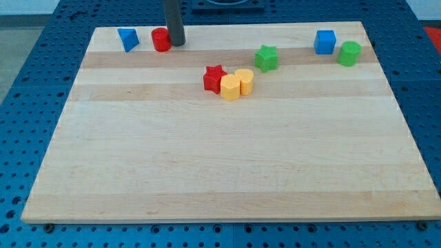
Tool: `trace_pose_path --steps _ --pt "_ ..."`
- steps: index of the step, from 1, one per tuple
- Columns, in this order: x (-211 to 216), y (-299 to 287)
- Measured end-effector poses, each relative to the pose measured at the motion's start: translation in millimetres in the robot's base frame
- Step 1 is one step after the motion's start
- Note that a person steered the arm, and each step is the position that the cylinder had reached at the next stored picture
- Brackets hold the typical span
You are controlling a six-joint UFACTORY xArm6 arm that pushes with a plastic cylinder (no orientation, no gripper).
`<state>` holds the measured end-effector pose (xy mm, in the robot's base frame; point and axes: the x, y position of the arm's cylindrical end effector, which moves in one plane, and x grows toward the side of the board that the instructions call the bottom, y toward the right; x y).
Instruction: Separate the yellow hexagon and the red star
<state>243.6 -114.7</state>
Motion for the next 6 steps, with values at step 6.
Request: trace_pose_path --steps 6 --pt "62 117"
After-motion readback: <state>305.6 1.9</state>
